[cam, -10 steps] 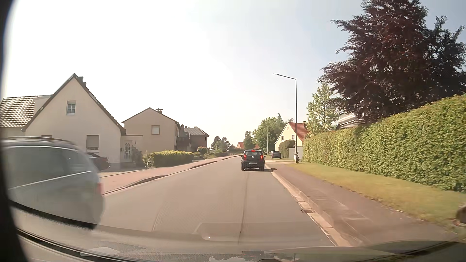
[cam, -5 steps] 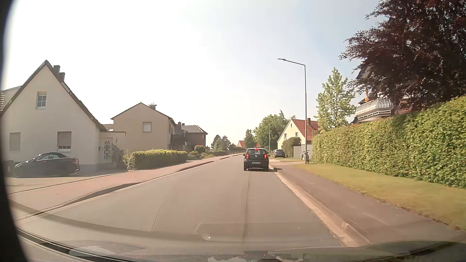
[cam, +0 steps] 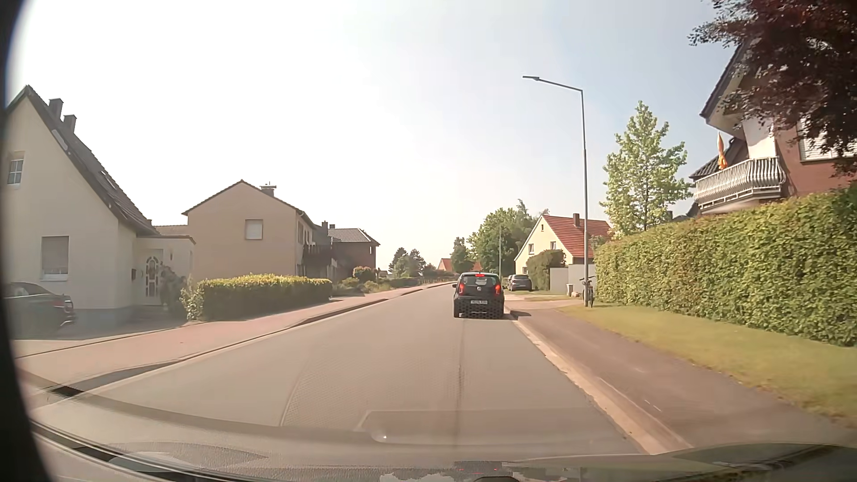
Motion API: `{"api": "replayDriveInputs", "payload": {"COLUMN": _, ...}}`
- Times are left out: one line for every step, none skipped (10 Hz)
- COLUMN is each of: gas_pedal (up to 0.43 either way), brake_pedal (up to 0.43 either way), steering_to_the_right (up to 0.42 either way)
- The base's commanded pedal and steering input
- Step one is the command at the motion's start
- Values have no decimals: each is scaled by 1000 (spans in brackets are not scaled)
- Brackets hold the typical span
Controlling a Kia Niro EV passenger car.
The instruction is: Follow the waypoints while adhering to traffic rules and regulations
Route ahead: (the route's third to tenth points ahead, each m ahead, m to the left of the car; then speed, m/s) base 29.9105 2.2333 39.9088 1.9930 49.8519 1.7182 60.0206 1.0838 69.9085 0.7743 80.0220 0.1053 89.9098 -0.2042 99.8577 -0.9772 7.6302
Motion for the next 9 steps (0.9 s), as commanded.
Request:
{"api": "replayDriveInputs", "payload": {"gas_pedal": 0, "brake_pedal": 213, "steering_to_the_right": -4}}
{"api": "replayDriveInputs", "payload": {"gas_pedal": 0, "brake_pedal": 207, "steering_to_the_right": -4}}
{"api": "replayDriveInputs", "payload": {"gas_pedal": 0, "brake_pedal": 140, "steering_to_the_right": -5}}
{"api": "replayDriveInputs", "payload": {"gas_pedal": 0, "brake_pedal": 0, "steering_to_the_right": -6}}
{"api": "replayDriveInputs", "payload": {"gas_pedal": 0, "brake_pedal": 0, "steering_to_the_right": -8}}
{"api": "replayDriveInputs", "payload": {"gas_pedal": 0, "brake_pedal": 0, "steering_to_the_right": -10}}
{"api": "replayDriveInputs", "payload": {"gas_pedal": 0, "brake_pedal": 0, "steering_to_the_right": -10}}
{"api": "replayDriveInputs", "payload": {"gas_pedal": 240, "brake_pedal": 0, "steering_to_the_right": -10}}
{"api": "replayDriveInputs", "payload": {"gas_pedal": 260, "brake_pedal": 0, "steering_to_the_right": -10}}
